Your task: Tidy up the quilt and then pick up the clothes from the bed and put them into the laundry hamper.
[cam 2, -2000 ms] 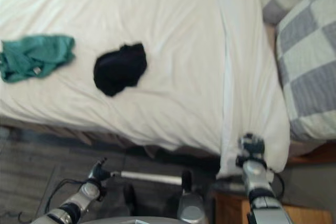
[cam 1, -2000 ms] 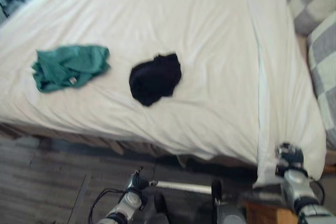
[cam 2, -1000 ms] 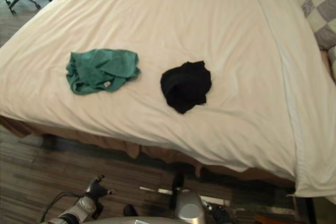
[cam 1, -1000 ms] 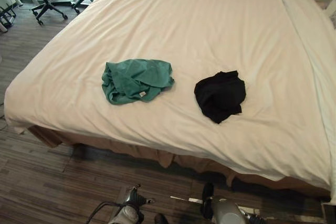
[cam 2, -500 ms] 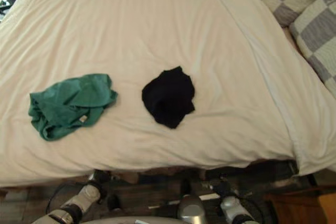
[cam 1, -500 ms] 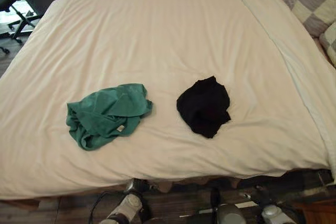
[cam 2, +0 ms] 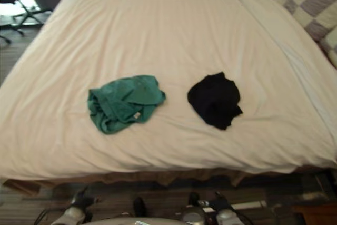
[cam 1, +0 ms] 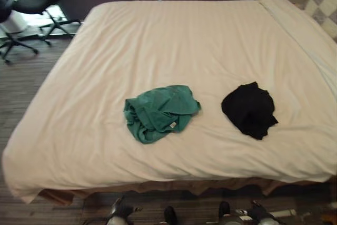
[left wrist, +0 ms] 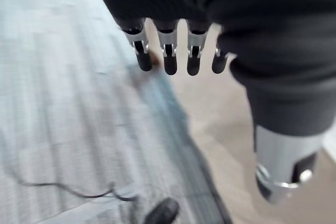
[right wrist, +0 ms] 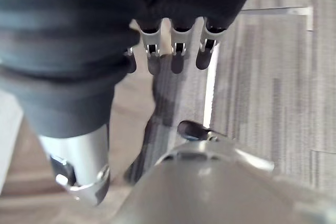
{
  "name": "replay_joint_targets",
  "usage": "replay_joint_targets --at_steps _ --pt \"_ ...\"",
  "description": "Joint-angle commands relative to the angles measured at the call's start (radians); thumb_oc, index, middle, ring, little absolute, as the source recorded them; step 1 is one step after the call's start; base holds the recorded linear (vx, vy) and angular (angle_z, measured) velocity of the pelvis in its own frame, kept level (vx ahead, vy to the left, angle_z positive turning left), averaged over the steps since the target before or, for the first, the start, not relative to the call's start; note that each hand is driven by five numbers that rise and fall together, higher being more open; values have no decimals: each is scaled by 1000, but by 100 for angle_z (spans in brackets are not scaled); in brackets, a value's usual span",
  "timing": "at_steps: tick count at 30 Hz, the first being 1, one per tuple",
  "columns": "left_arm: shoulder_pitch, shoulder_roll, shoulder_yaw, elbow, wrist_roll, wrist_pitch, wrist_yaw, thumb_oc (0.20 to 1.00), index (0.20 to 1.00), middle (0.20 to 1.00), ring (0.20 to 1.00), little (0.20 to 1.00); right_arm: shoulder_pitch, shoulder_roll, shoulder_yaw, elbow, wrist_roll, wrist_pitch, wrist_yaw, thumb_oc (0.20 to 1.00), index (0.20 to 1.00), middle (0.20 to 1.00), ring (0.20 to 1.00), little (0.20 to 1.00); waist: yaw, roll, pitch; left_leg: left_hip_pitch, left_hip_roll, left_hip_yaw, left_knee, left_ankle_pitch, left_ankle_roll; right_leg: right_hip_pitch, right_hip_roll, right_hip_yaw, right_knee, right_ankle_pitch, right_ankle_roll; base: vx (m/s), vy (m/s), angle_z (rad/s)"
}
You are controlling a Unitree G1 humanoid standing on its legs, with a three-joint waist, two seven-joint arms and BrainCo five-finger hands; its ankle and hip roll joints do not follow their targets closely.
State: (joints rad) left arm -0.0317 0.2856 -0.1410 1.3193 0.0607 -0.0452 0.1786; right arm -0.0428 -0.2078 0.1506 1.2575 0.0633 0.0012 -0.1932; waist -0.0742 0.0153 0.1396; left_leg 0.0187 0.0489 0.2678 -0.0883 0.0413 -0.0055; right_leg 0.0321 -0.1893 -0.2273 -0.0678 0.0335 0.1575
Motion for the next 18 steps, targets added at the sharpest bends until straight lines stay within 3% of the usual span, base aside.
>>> replay_joint_targets --at_steps 1,3,6,7,10,11,13,15,16,18 --pt "14 98 92 67 -106 15 58 1000 1000 1000 1000 1000 -6 -64 -141 41 154 -16 -68 1000 1000 1000 1000 1000 -4 -46 11 40 56 25 1 -68 -72 12 5 10 26 -23 -2 60 -27 18" --pt "25 124 121 79 -112 15 65 1000 1000 1000 1000 1000 1 -91 -180 44 186 -24 -77 1000 1000 1000 1000 1000 -6 -47 6 45 58 27 1 -68 -74 23 1 4 14 -19 1 37 -11 13" --pt "33 300 212 52 -98 -1 99 1000 1000 1000 1000 1000 46 -238 -338 -29 276 -69 -124 1000 1000 1000 1000 1000 -14 -53 -1 63 60 32 1 -70 -81 49 -10 -11 -3 -7 16 24 -22 4" --pt "33 300 212 52 -98 -1 99 1000 1000 1000 1000 1000 46 -238 -339 -30 276 -68 -124 1000 1000 1000 1000 1000 -13 -53 -3 60 60 32 1 -68 -80 46 -10 -11 -4 -5 15 -4 -2 6" --pt "42 455 253 -154 -37 -59 161 1000 1000 1000 1000 1000 154 -369 -471 -365 204 -124 -205 1000 1000 1000 1000 1000 -32 -44 3 72 60 40 1 -72 -80 47 -15 -14 2 -5 23 0 0 0" --pt "44 455 254 -156 -36 -58 161 1000 1000 1000 1000 1000 157 -367 -472 -370 202 -121 -206 1000 1000 1000 1000 1000 -32 -44 1 69 60 40 1 -69 -79 44 -15 -14 2 -3 23 0 0 0" --pt "68 539 298 -380 3 -99 197 1000 1000 1000 1000 1000 191 -436 -536 -586 108 -149 -253 1000 1000 1000 1000 1000 -38 -37 -1 81 62 41 1 -77 -79 53 -18 -17 1 -6 28 14 -7 -2" --pt "74 560 310 -458 14 -108 204 1000 1000 1000 1000 1000 189 -452 -544 -631 82 -152 -259 1000 1000 1000 1000 1000 -40 -36 -4 79 63 40 1 -74 -79 49 -18 -17 2 -4 26 5 -15 -1" --pt "75 596 318 -607 41 -129 213 1000 1000 1000 1000 1000 177 -494 -529 -727 19 -156 -260 1000 1000 1000 1000 1000 -39 -35 -5 84 67 39 1 -75 -80 52 -18 -14 1 -5 26 31 -31 -5" --pt "63 607 315 -709 55 -150 209 1000 1000 1000 1000 1000 157 -532 -503 -790 -51 -158 -251 1000 1000 1000 1000 1000 -36 -36 -8 90 70 39 1 -79 -82 56 -16 -12 -1 -10 28 39 -44 -6"
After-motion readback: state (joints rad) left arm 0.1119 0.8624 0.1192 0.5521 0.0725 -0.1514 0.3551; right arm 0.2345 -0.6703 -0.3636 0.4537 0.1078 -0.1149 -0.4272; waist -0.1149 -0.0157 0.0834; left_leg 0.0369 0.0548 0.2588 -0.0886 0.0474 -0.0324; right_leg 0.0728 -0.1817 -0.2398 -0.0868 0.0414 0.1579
